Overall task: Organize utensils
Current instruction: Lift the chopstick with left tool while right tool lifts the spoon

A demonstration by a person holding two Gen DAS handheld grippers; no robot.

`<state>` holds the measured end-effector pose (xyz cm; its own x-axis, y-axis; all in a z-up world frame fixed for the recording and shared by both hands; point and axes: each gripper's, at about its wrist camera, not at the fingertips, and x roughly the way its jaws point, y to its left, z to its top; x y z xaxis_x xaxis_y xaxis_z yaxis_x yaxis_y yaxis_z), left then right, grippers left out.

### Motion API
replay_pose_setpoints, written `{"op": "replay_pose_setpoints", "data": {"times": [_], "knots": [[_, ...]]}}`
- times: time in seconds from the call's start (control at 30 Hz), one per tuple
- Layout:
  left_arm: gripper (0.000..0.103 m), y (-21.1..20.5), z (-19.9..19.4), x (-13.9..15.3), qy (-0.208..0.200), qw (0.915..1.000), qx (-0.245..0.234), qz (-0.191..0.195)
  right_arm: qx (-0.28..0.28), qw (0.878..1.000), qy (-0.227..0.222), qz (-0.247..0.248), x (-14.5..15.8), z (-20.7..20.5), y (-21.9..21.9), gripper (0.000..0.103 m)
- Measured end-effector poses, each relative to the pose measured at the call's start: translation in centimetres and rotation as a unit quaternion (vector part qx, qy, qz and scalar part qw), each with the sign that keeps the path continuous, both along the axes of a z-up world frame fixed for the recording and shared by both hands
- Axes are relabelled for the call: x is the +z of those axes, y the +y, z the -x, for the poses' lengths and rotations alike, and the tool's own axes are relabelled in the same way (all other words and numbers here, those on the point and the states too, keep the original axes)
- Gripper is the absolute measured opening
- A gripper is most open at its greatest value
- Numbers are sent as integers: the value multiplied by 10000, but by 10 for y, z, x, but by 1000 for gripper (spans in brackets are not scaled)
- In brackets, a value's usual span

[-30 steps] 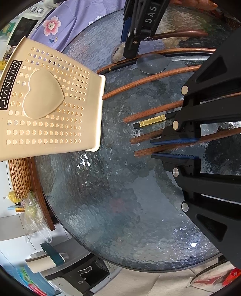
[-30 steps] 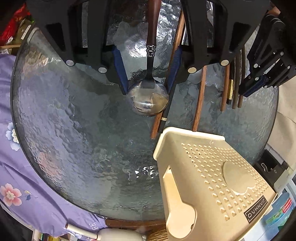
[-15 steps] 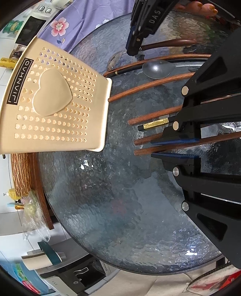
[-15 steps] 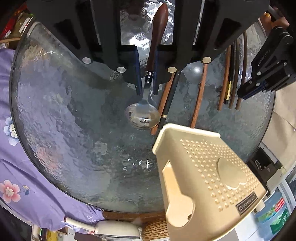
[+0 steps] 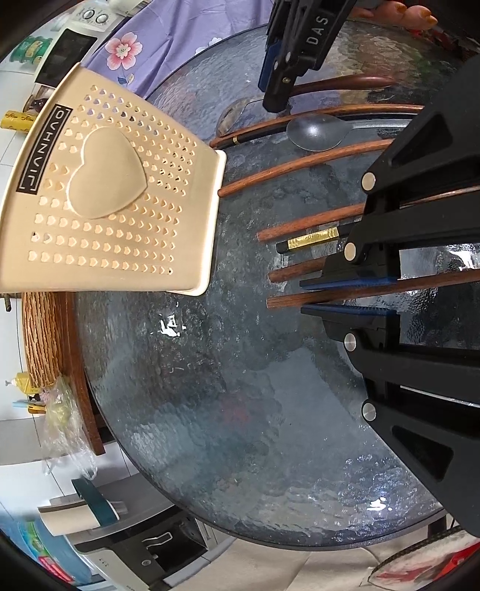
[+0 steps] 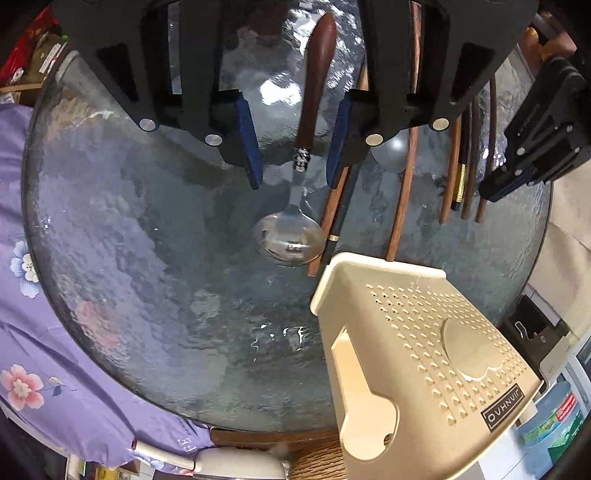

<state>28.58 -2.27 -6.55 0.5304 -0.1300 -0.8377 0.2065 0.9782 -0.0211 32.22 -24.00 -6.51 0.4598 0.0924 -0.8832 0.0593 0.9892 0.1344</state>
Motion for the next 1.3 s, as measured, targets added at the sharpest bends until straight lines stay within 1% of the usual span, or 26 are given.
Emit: {"op": "replay_pose_setpoints", "data": {"times": [0.13,0.23,0.3,0.4,0.5,0.77,1.1,1.2,1.3], "knots": [[7,1,-2,-3,22,10000,13,11,-37,10000,9,6,-4,-6,2,15],[7,1,-2,-3,24,10000,12,29,-130,9997,-2,-198,-5,-7,-3,10],[7,1,-3,-3,16,10000,9,23,-151,9996,-22,-238,-6,-8,-6,9],[7,3,-4,-3,16,10000,13,74,-182,9988,-97,-441,-7,-7,-11,9],[7,5,-1,-1,-13,9999,14,127,-142,9985,-228,-471,-5,-5,-14,9],[7,7,7,18,-225,9995,-12,225,76,9938,-906,-639,18,26,-12,9],[7,4,7,18,-236,9995,-12,222,122,9939,-742,-806,12,33,-12,8],[7,5,8,18,-250,9995,-9,215,50,9953,-666,-706,7,33,-15,8],[7,6,7,17,-247,9995,12,220,101,9952,-646,-730,6,35,-14,7]]}}
